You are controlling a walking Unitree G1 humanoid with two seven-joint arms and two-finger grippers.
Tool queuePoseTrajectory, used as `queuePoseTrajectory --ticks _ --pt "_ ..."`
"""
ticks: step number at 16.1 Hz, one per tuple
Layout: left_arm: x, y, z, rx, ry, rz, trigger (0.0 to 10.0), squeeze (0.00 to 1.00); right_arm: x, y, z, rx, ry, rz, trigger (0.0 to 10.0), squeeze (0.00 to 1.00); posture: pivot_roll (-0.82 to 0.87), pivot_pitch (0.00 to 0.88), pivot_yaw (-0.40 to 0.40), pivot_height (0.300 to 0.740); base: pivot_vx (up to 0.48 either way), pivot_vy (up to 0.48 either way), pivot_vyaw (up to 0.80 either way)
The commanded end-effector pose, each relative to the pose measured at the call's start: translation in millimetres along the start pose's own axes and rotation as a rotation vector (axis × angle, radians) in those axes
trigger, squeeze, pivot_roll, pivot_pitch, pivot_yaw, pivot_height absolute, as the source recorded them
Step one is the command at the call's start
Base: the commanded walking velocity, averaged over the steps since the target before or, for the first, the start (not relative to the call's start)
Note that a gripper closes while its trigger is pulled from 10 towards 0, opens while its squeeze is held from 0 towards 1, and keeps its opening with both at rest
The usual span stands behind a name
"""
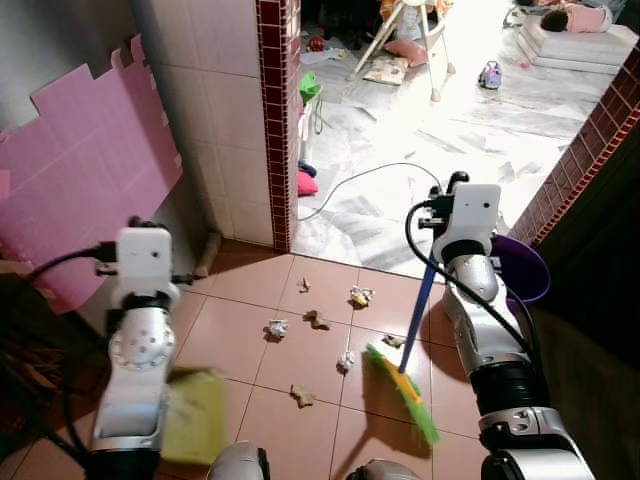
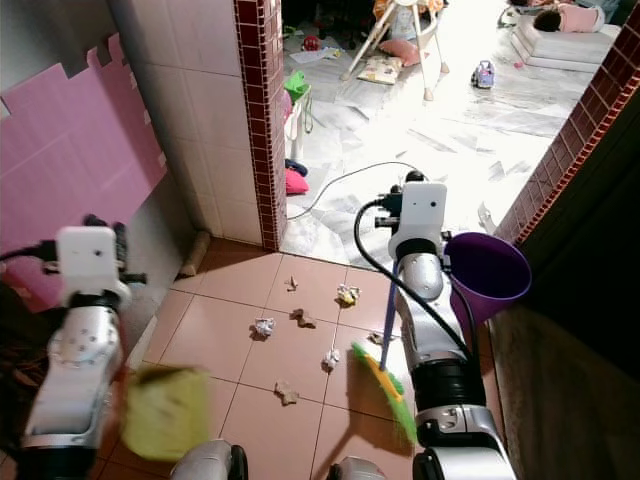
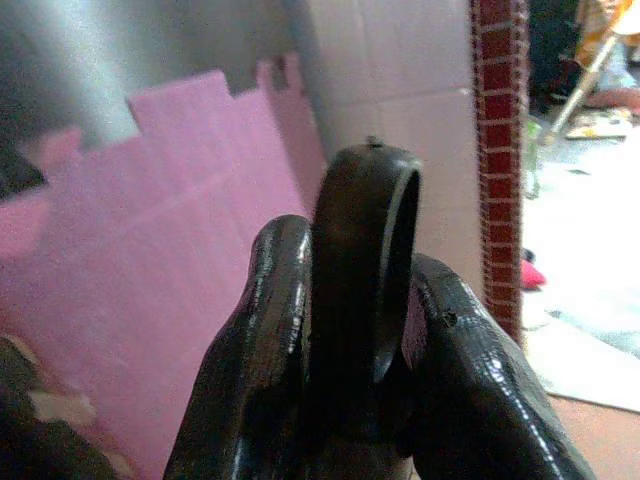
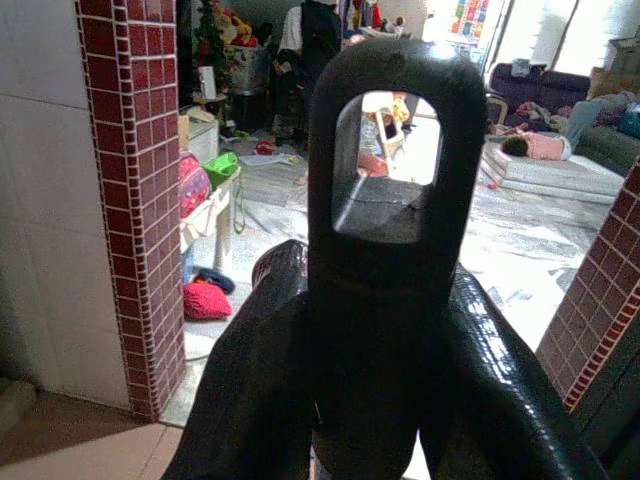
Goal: Sweep floor
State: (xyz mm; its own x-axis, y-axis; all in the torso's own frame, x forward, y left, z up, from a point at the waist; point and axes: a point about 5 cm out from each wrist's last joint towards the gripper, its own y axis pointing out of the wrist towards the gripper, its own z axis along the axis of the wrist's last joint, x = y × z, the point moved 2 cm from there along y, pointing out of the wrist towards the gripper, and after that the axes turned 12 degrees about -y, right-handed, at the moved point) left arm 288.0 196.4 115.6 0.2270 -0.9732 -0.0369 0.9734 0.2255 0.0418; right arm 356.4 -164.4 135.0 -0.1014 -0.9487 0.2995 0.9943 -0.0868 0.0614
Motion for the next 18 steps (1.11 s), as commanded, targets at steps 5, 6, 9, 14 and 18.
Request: queuePoseTrajectory --ticks 5,6,9,14,18 --pt "11.9 21.8 7.8 0.099 -0.052 0.020 10.0 0.00 2.1 3.0 6.3 0.009 0.046 0.012 10.0 0.00 -0.03 0.022 -0.024 0.740 0.000 0.000 0.00" --pt "13.1 23.8 8.1 0.107 -0.043 0.024 10.0 0.00 2.0 2.9 6.7 0.009 0.052 0.016 10.0 0.00 -0.03 0.022 -0.024 0.740 0.000 0.000 0.00" --pt "20.4 35.7 19.4 0.200 0.014 0.036 10.0 0.00 7.0 -2.2 5.4 0.010 0.065 0.013 10.0 0.00 -0.05 0.035 -0.016 0.740 0.000 0.000 0.00" --pt "31.2 47.9 42.4 0.349 0.125 0.060 10.0 0.00 3.8 -6.6 5.8 0.017 0.064 0.044 10.0 0.00 -0.06 0.043 -0.017 0.740 0.000 0.000 0.00" --pt "54.3 49.2 42.7 0.376 0.155 0.028 10.0 0.00 -0.3 -6.6 6.9 0.016 0.063 0.060 10.0 0.00 -0.06 0.039 -0.019 0.740 0.000 0.000 0.00"
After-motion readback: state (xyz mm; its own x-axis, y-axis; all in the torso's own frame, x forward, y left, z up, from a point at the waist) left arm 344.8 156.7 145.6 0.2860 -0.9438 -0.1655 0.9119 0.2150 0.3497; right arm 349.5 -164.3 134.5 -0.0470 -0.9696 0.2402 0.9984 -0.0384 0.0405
